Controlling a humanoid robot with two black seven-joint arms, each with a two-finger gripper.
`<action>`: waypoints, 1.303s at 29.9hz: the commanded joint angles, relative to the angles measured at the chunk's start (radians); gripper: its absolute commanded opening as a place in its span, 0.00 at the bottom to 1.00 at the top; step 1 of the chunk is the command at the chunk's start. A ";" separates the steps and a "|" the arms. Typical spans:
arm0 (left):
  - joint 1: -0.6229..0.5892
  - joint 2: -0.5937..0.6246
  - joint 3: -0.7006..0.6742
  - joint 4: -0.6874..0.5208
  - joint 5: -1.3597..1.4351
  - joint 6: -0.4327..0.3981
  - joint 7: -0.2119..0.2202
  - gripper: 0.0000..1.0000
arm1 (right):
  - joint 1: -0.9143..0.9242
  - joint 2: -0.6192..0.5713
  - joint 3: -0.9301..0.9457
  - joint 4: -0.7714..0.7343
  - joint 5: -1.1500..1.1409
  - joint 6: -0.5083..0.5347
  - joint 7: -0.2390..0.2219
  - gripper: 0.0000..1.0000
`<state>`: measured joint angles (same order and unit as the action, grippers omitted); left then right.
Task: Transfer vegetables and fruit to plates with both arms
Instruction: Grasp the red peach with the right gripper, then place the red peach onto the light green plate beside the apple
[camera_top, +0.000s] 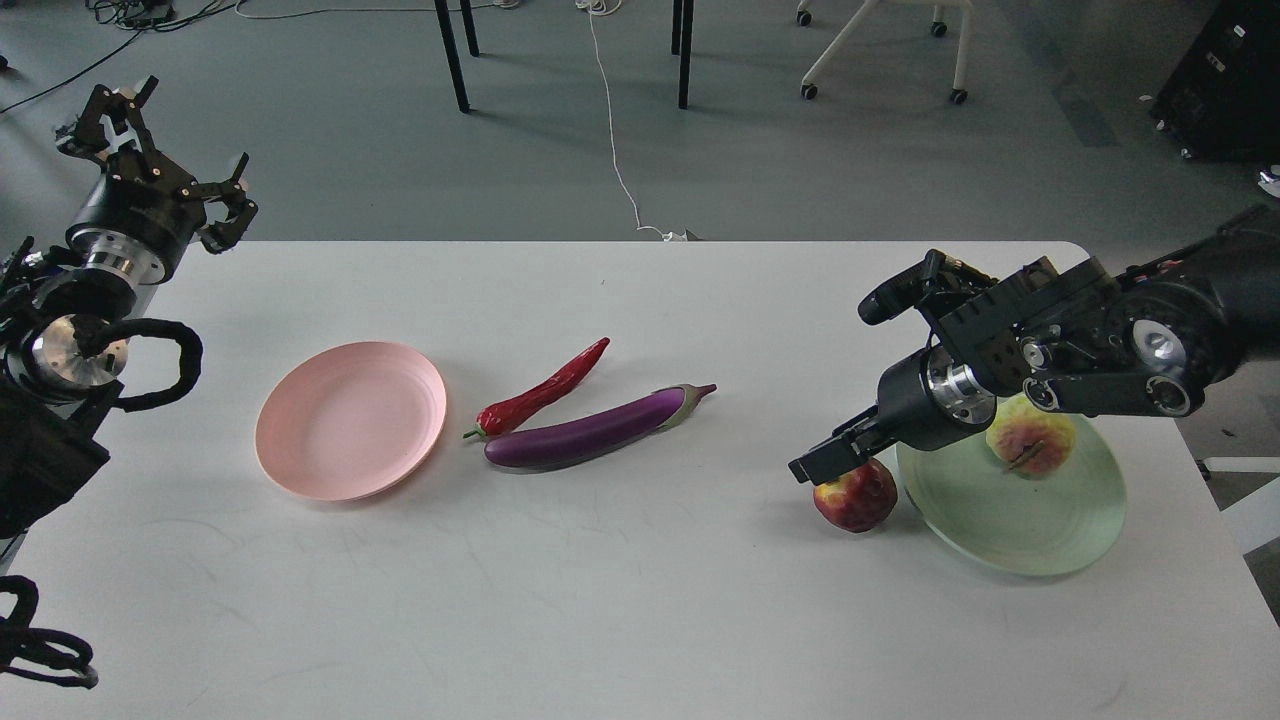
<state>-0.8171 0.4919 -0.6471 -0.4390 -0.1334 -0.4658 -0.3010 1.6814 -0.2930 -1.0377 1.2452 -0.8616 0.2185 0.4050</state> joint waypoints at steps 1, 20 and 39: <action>0.004 0.001 0.000 0.000 -0.002 0.003 -0.003 0.98 | -0.005 0.038 -0.034 -0.007 -0.007 -0.004 0.000 0.96; 0.019 0.016 0.004 0.000 0.000 0.010 0.000 0.98 | 0.099 0.086 -0.121 -0.029 0.003 -0.068 0.000 0.54; 0.016 0.017 0.007 0.000 0.000 0.006 0.003 0.98 | 0.001 -0.279 -0.137 0.017 -0.272 -0.060 -0.002 0.58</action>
<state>-0.7976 0.5105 -0.6431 -0.4388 -0.1331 -0.4619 -0.2991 1.7129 -0.5493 -1.1774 1.2511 -1.1298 0.1581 0.4034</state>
